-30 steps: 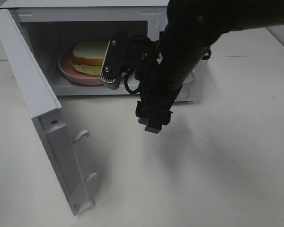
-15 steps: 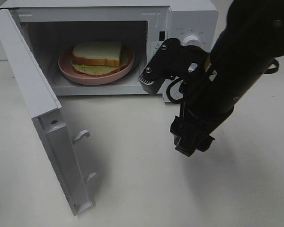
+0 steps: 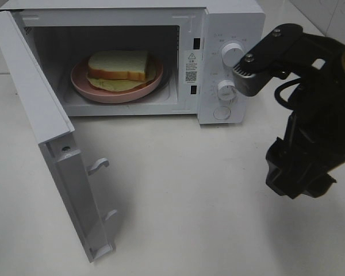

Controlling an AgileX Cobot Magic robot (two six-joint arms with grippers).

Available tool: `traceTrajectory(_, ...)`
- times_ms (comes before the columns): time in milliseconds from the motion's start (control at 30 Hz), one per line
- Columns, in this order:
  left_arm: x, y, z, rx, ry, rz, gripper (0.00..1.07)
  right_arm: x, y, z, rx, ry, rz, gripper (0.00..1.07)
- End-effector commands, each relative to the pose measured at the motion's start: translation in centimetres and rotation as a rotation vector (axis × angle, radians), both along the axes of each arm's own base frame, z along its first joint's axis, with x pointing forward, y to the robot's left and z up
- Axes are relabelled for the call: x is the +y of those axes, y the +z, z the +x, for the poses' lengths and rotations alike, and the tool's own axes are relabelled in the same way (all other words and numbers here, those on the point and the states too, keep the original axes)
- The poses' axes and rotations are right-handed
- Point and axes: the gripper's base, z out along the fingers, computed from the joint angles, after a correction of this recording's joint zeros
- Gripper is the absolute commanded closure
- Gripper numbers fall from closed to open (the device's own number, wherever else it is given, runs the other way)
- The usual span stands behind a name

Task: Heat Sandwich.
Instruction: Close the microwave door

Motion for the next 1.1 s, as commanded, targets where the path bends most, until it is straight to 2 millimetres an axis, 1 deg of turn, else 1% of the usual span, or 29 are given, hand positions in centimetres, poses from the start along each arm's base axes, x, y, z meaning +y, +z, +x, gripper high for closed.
traceTrajectory(33, 0.0, 0.0, -0.2, -0.021, 0.001, -0.005, 0.48, -0.9, 0.8, -1.1, 0.019, -0.023, 0.009, 0.31)
traceTrajectory(100, 0.0, 0.0, -0.2, -0.021, 0.001, -0.005, 0.48, -1.7, 1.5, -1.9, 0.025, -0.031, 0.001, 0.31)
traceTrajectory(300, 0.0, 0.0, -0.2, -0.021, 0.001, -0.005, 0.48, -2.7, 2.3, -2.9, 0.037, -0.042, -0.005, 0.31)
traceTrajectory(333, 0.0, 0.0, -0.2, -0.021, 0.001, -0.005, 0.48, -3.2, 2.8, -3.5, 0.037, -0.047, 0.0, 0.31)
traceTrajectory(400, 0.0, 0.0, -0.2, -0.021, 0.001, -0.005, 0.48, -3.7, 3.0, -4.1, 0.039, -0.049, 0.008, 0.31)
traceTrajectory(433, 0.0, 0.0, -0.2, -0.021, 0.001, -0.005, 0.48, -4.3, 3.1, -4.8, 0.033, -0.05, 0.024, 0.31)
traceTrajectory(500, 0.0, 0.0, -0.2, -0.021, 0.001, -0.005, 0.48, -4.6, 3.1, -5.1, 0.028, -0.05, 0.031, 0.31)
traceTrajectory(600, 0.0, 0.0, -0.2, -0.021, 0.001, -0.005, 0.48, -5.9, 2.7, -6.5, 0.01, -0.054, 0.051, 0.31)
traceTrajectory(633, 0.0, 0.0, -0.2, -0.021, 0.001, -0.005, 0.48, -5.9, 2.7, -6.5, 0.01, -0.054, 0.051, 0.31)
traceTrajectory(767, 0.0, 0.0, -0.2, -0.021, 0.001, -0.005, 0.48, -7.2, 1.6, -7.8, 0.006, -0.068, 0.057, 0.31)
traceTrajectory(833, 0.0, 0.0, -0.2, -0.021, 0.001, -0.005, 0.48, -7.4, 1.4, -8.0, 0.006, -0.075, 0.058, 0.31)
traceTrajectory(900, 0.0, 0.0, -0.2, -0.021, 0.001, -0.005, 0.48, -8.0, 1.1, -8.2, 0.01, -0.112, 0.067, 0.31)
traceTrajectory(933, 0.0, 0.0, -0.2, -0.021, 0.001, -0.005, 0.48, -8.9, 0.9, -8.4, -0.001, -0.17, 0.084, 0.31)
traceTrajectory(1000, 0.0, 0.0, -0.2, -0.021, 0.001, -0.005, 0.48, -9.2, 0.9, -8.5, -0.008, -0.195, 0.09, 0.31)
traceTrajectory(1067, 0.0, 0.0, -0.2, -0.021, 0.001, -0.005, 0.48, -10.5, 0.7, -8.8, -0.053, -0.281, 0.123, 0.31)
traceTrajectory(1100, 0.0, 0.0, -0.2, -0.021, 0.001, -0.005, 0.48, -10.5, 0.7, -8.8, -0.053, -0.281, 0.123, 0.31)
